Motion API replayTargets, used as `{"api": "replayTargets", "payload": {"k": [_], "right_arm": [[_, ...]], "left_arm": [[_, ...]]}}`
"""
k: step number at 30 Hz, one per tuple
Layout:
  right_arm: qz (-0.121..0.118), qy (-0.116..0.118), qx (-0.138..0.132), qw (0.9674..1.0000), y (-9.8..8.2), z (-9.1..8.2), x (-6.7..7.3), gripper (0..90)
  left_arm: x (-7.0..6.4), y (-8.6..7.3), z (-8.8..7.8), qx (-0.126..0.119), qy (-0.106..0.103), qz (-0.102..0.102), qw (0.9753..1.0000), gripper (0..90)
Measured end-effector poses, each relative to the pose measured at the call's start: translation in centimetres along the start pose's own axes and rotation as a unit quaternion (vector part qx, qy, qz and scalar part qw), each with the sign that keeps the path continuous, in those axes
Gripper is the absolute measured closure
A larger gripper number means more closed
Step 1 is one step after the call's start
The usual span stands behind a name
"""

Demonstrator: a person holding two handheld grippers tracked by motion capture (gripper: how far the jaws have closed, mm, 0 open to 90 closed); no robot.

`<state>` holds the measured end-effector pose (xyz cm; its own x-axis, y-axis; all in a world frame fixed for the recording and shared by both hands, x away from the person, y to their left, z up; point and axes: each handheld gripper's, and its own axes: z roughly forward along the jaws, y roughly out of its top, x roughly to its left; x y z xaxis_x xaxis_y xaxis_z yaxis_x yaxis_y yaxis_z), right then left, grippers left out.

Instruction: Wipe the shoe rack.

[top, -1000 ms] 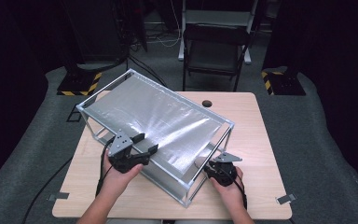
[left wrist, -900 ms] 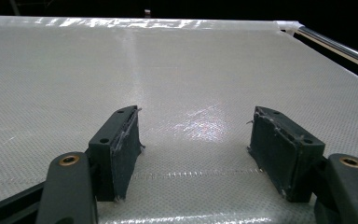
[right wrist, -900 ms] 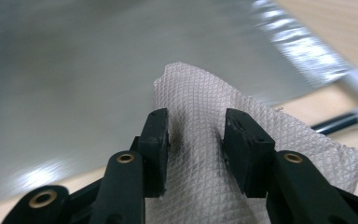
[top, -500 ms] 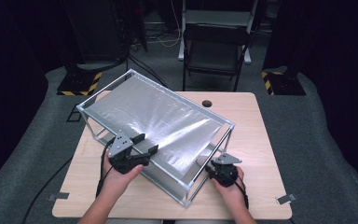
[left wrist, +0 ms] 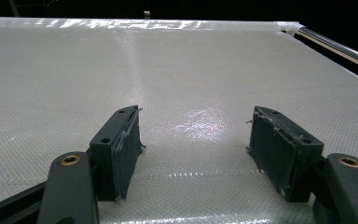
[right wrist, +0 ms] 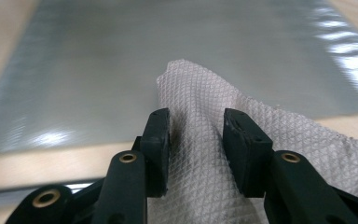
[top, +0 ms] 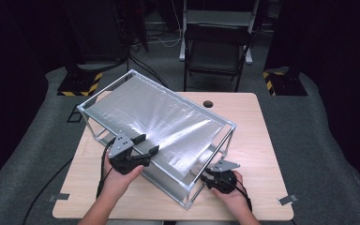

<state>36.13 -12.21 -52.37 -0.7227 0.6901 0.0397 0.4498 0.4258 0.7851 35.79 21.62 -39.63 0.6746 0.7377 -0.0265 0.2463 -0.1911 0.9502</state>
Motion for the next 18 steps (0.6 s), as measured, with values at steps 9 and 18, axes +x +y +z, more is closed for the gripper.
{"api": "replayTargets", "payload": {"k": [9, 18], "right_arm": [[0.002, -0.029, -0.008, 0.9996, 0.2, 0.1, -3.3, 62.7], [0.002, -0.062, -0.012, 0.9980, 0.4, 0.3, -4.8, 56.4]], "left_arm": [[0.0, 0.0, 0.1, -0.001, -0.001, 0.001, 1.0000, 33.2], [0.0, 0.0, 0.1, -0.003, -0.001, 0.001, 1.0000, 33.3]]}}
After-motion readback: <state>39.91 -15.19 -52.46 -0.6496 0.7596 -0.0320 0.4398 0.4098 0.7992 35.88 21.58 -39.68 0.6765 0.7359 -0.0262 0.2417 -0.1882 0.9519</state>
